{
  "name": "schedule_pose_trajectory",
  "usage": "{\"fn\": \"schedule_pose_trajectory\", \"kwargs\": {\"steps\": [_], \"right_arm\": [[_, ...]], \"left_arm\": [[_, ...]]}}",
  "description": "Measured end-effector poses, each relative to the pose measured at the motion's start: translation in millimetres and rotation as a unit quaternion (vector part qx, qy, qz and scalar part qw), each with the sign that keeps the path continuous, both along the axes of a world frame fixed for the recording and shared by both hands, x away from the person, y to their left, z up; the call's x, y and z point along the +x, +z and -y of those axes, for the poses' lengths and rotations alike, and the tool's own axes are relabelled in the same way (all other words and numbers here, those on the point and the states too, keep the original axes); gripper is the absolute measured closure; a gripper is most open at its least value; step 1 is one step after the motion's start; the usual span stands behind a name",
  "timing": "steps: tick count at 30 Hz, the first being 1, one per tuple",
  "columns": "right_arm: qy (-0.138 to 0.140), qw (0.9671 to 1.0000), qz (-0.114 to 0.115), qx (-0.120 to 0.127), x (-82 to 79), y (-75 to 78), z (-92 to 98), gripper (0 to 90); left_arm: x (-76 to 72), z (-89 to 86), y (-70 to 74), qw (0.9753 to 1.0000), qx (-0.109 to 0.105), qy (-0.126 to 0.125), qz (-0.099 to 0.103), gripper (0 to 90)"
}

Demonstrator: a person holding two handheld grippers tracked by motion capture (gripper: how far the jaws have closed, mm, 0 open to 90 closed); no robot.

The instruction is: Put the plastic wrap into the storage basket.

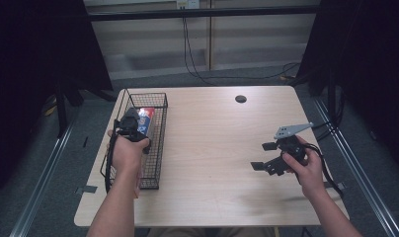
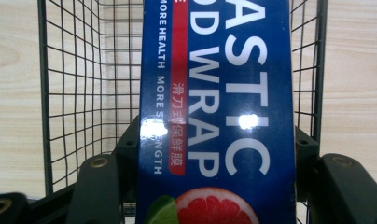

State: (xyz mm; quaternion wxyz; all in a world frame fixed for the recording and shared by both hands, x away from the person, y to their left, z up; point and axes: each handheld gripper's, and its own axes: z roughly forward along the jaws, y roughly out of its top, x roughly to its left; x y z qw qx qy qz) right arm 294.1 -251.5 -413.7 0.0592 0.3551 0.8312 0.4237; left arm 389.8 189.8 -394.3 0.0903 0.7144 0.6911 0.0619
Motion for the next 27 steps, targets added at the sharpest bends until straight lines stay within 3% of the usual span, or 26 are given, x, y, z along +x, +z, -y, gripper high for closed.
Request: {"fn": "schedule_pose_trajectory", "kwargs": {"steps": [11,27], "right_arm": [[0.003,1.0,0.0,-0.003,-0.8,-0.4,-0.5,8.0],[0.003,1.0,-0.001,-0.003,-0.5,-1.0,-1.2,8.0]], "left_arm": [[3.5,2.9,-6.1,0.9996,-0.014,0.024,-0.011,41.0],[3.1,3.8,-10.7,0.9985,-0.032,0.044,-0.008,40.6]]}}
